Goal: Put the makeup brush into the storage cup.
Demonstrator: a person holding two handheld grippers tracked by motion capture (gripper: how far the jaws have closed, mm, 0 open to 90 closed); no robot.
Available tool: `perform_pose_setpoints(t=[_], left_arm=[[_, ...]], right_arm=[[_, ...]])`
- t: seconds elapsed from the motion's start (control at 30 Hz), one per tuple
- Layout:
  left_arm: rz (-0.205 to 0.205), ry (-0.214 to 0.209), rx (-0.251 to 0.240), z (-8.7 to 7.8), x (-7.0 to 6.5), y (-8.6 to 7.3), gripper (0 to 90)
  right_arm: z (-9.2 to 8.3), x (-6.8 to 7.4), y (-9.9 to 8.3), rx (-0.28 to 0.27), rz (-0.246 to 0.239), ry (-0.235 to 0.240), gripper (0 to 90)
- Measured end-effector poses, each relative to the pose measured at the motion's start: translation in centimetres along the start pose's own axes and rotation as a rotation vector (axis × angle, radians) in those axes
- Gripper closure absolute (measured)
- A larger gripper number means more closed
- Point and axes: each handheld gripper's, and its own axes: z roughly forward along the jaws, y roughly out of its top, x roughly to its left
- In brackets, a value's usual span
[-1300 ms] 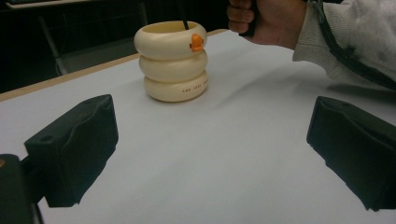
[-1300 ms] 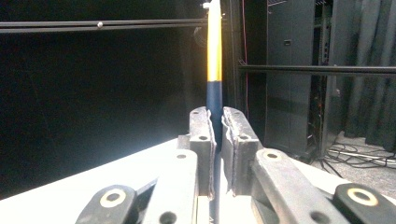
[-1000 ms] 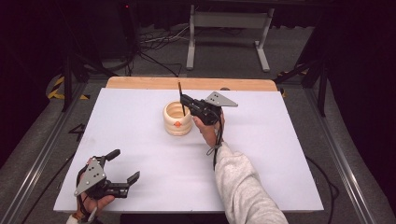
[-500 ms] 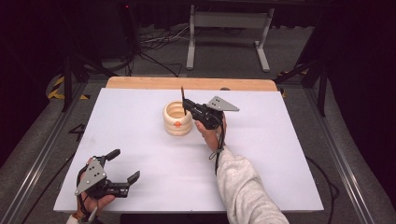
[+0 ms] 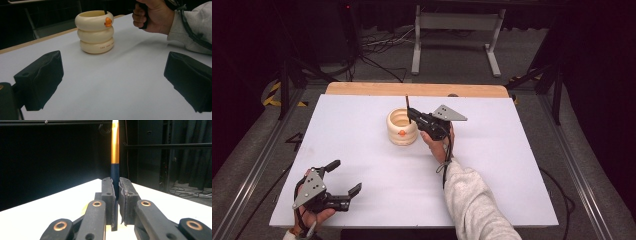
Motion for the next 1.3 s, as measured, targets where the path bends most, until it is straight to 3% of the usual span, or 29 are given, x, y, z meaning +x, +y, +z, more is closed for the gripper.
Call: perform_pose_setpoints(t=[0.27,0.47,0.63,1.0,1.3], left_arm=[[0.002,-0.001,-0.001,0.0,0.0,0.0,3.3],[0.007,0.002,0.004,0.0,-0.1,0.0,3.5],[0.008,0.001,0.007,0.1,-0.2,0.1,3.5],[0.017,0.003,0.011,0.1,-0.2,0.1,3.5],[0.018,0.004,0.009,0.1,-0.3,0.2,3.5]], right_arm=[[-0.2,0.1,0.2,-0.002,-0.006,-0.011,83.2],[-0.7,0.2,0.4,-0.003,-0.022,-0.039,73.6],[-1.2,0.4,0.8,0.011,-0.040,-0.054,57.5],[-2.5,0.6,2.1,0.030,-0.114,-0.088,47.6],[-3.5,0.6,2.8,0.043,-0.127,-0.108,40.3]])
